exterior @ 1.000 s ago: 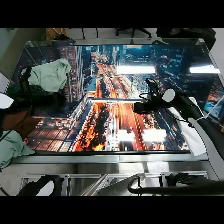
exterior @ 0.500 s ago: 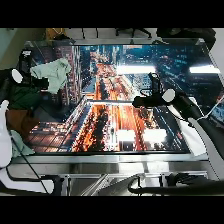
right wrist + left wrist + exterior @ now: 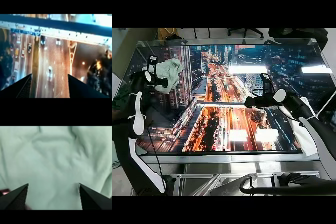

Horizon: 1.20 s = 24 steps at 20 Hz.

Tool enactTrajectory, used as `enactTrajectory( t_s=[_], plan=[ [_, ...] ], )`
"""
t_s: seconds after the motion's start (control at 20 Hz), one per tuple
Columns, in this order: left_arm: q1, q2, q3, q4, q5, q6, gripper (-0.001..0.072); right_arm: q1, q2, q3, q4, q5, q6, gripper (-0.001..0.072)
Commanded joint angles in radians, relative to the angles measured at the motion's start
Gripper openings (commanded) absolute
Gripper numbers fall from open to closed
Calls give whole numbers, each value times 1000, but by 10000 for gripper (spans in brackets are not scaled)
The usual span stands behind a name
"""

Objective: Fold the shirts.

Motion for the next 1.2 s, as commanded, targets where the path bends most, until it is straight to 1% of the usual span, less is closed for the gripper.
enactTrajectory(
  t_s=[0.0,0.15,0.2,0.25,0.3,0.35,0.4,0.5,0.7,0.75,0.8,0.9,1.0,1.1,1.15],
  plan=[
    [1,-98,74,-9,-2,1,708,0,-20,0,0,0,1,503],
    [1,-115,73,-9,6,0,706,0,-28,0,3,0,1,503],
    [1,-117,73,-10,5,-2,632,0,-28,0,3,0,1,502],
    [1,-119,73,-10,3,-2,428,0,-28,0,4,0,1,502],
    [1,-121,73,-10,-4,-2,282,0,-28,0,4,2,1,503],
    [1,-122,73,-10,-26,-2,64,1,-27,0,4,4,1,503],
    [1,-120,73,-10,-56,-3,18,1,-27,0,4,4,1,502],
    [-10,-104,74,-10,-118,-11,14,1,-24,0,3,6,1,502],
    [-42,-14,73,-10,-195,-21,15,1,-23,0,3,7,0,502],
    [-48,4,73,-13,-234,-21,15,1,-23,0,3,7,0,501],
    [-53,17,73,-44,-289,-21,14,1,-23,0,3,8,0,502],
    [-59,33,73,-188,-392,-5,14,1,-23,0,2,8,0,501],
    [-68,46,73,-300,-415,-6,16,1,-23,0,0,8,0,502],
    [-78,47,73,-314,-437,-13,24,0,-23,0,0,19,-34,502],
    [-79,47,73,-314,-463,-19,210,0,-23,0,0,33,-50,502]
  ],
)
